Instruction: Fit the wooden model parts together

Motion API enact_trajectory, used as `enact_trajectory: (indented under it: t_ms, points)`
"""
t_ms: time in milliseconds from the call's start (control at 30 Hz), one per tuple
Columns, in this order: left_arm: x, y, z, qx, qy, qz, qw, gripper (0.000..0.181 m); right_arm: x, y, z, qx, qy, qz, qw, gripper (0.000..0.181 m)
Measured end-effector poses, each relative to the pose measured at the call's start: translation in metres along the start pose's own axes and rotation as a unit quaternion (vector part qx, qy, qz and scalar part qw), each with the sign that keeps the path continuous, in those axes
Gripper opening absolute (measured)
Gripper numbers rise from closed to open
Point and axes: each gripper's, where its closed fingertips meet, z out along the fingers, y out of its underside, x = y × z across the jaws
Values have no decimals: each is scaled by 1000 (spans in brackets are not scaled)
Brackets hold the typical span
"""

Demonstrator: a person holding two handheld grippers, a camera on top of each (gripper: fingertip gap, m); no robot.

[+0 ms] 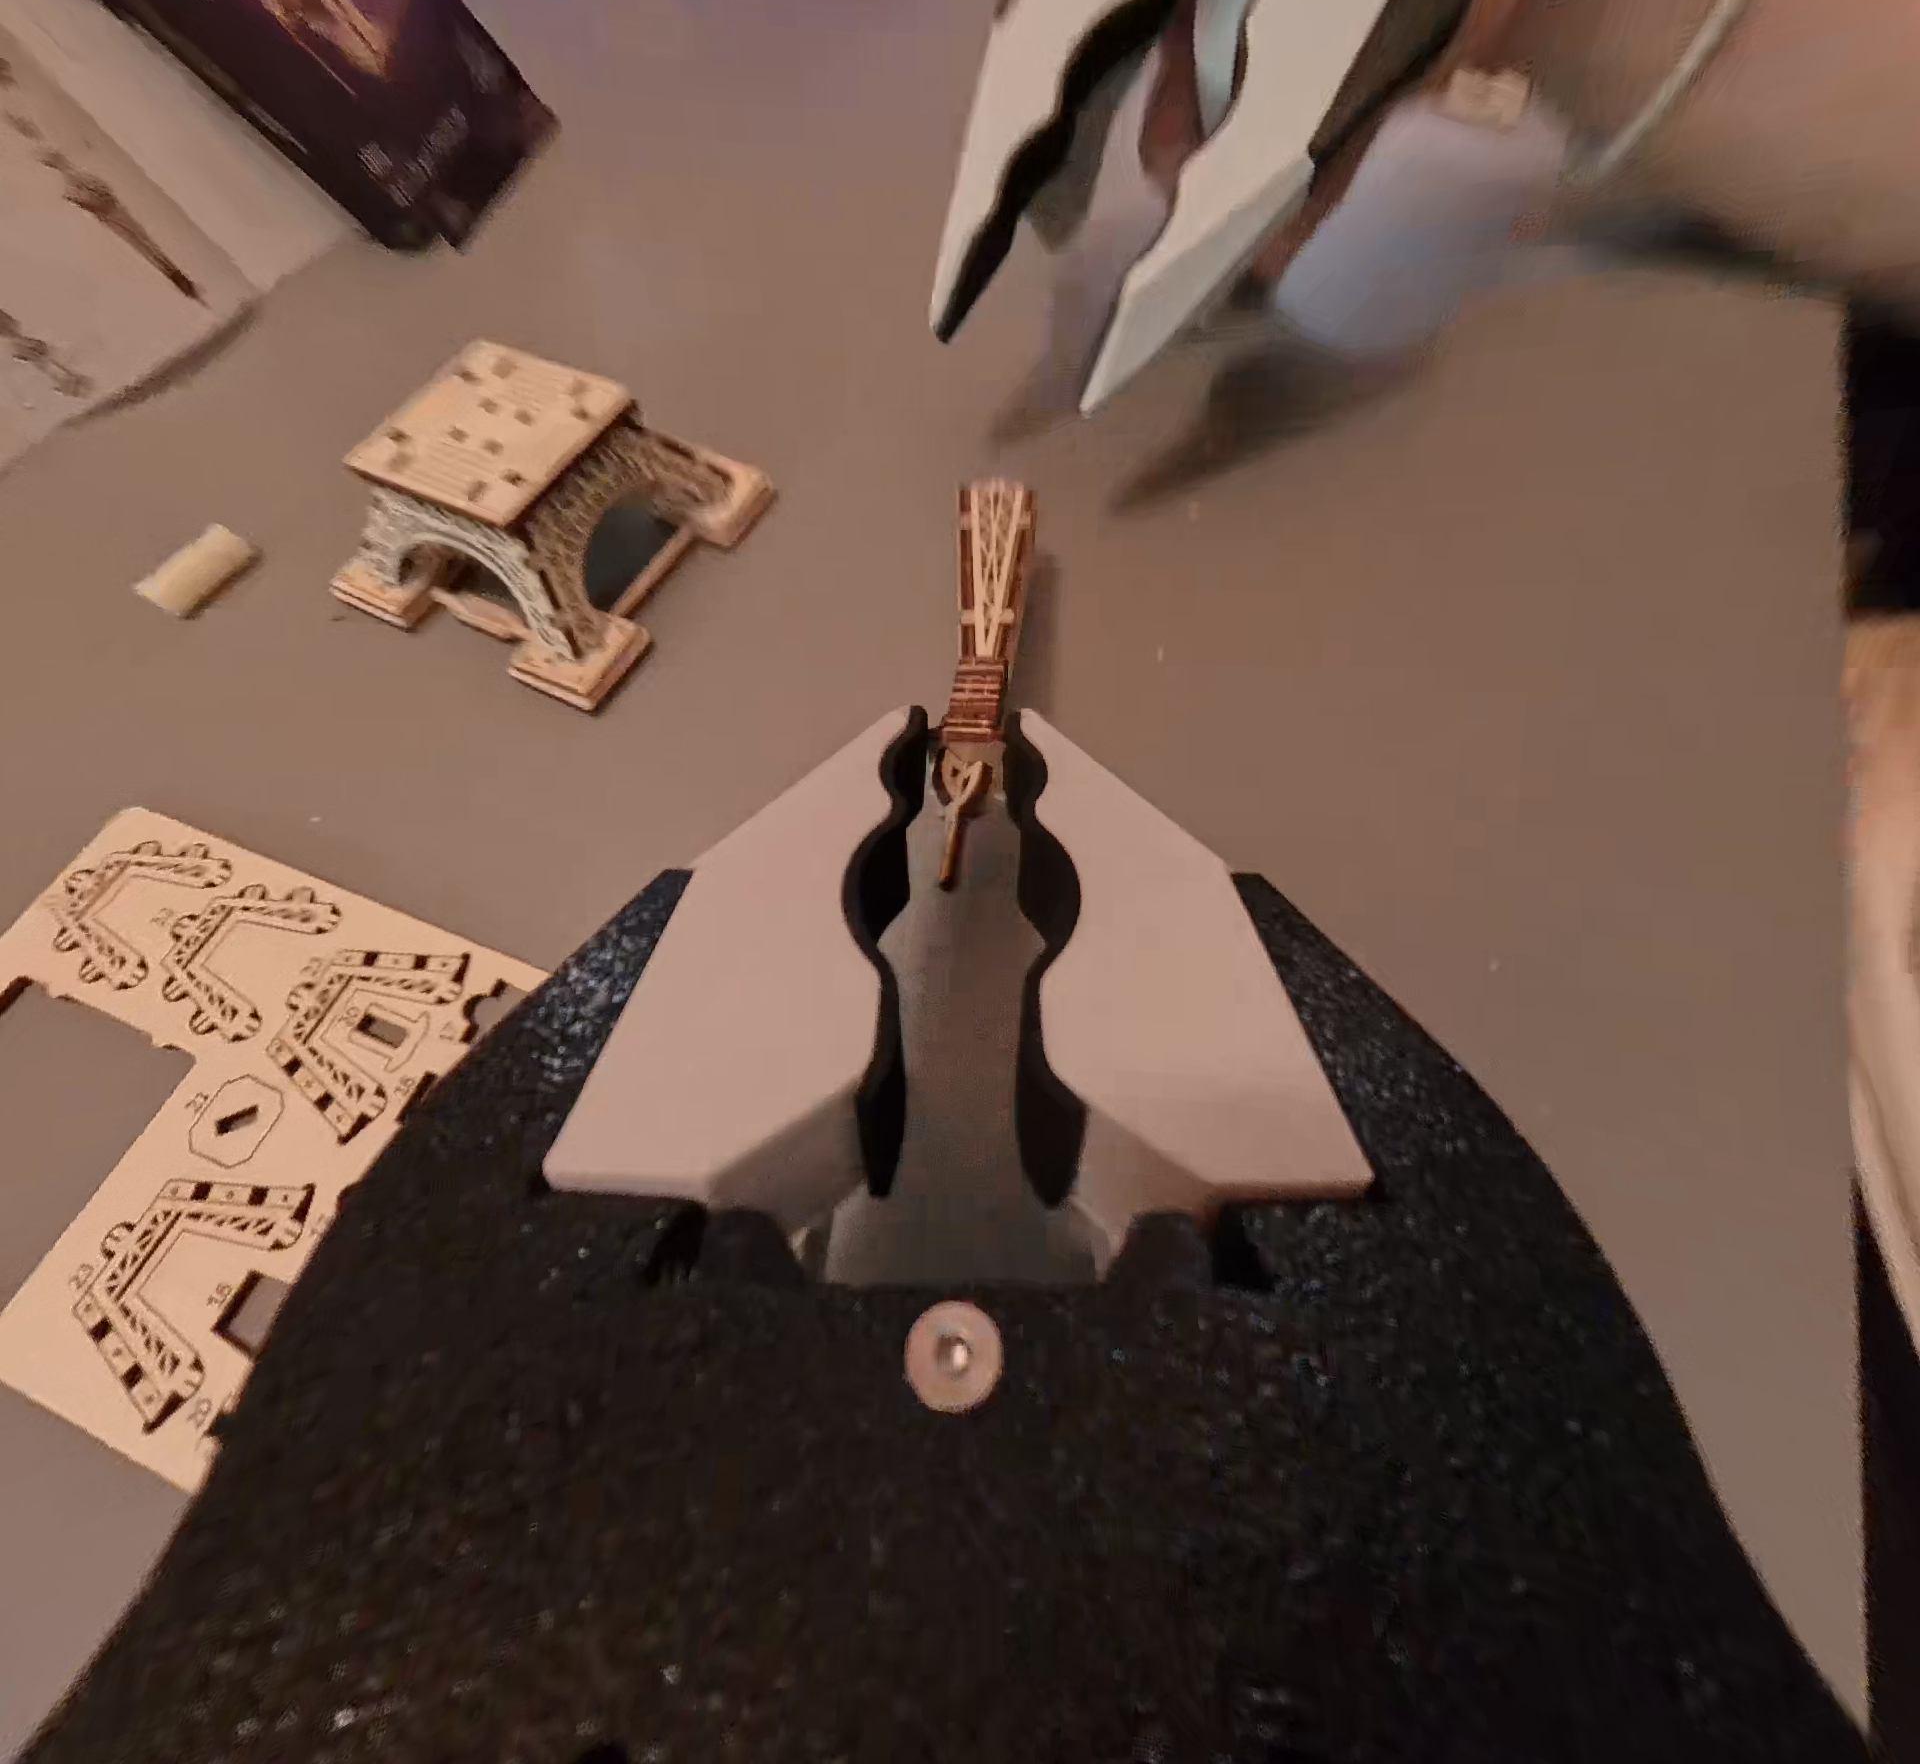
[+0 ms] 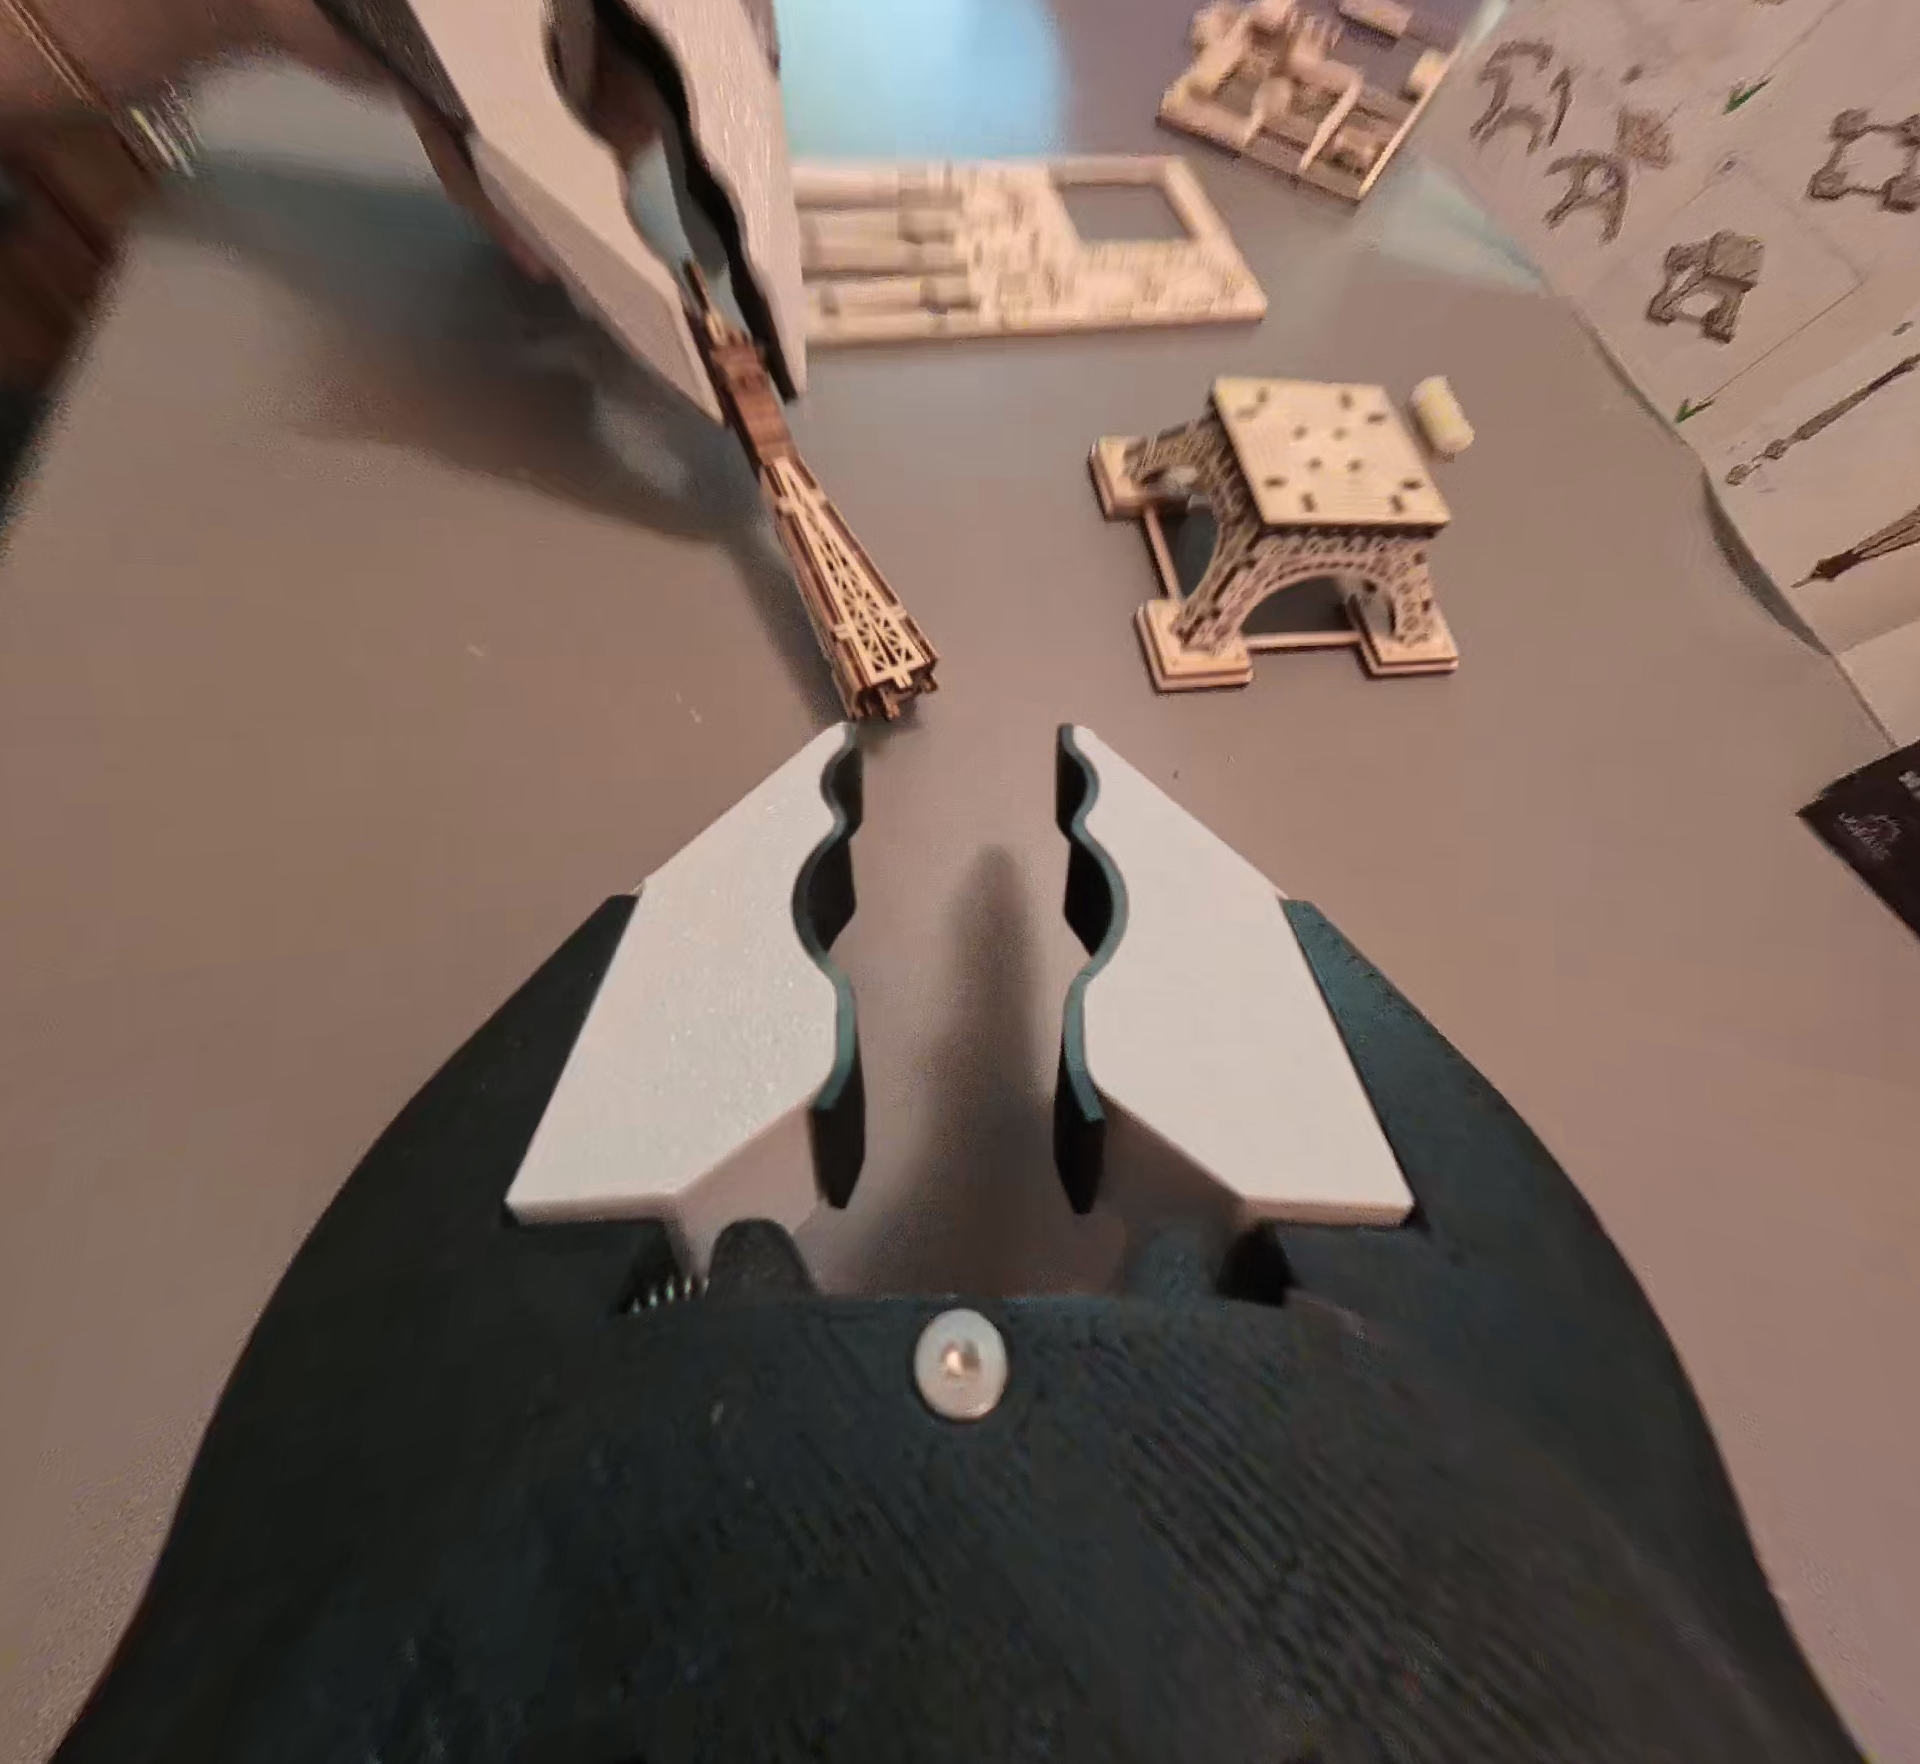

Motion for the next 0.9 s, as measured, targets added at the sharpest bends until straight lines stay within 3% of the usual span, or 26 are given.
enact_trajectory:
  t_ms: [133,267,367,567,900]
  points:
    - [-7,-39,-20,150,3,-38,988,13,-2,-73,-34,222,-49,87,970,30]
    - [-10,-54,-31,215,-4,-54,975,13,10,-67,-27,171,9,45,984,55]
    - [-1,-73,-44,302,21,-72,950,13,-1,-90,-33,254,-35,102,961,48]
    - [12,-99,-69,426,50,-90,899,13,-28,-132,-41,329,-45,66,941,38]
    - [41,-124,-89,504,84,-75,856,13,-54,-187,-73,408,4,17,913,22]
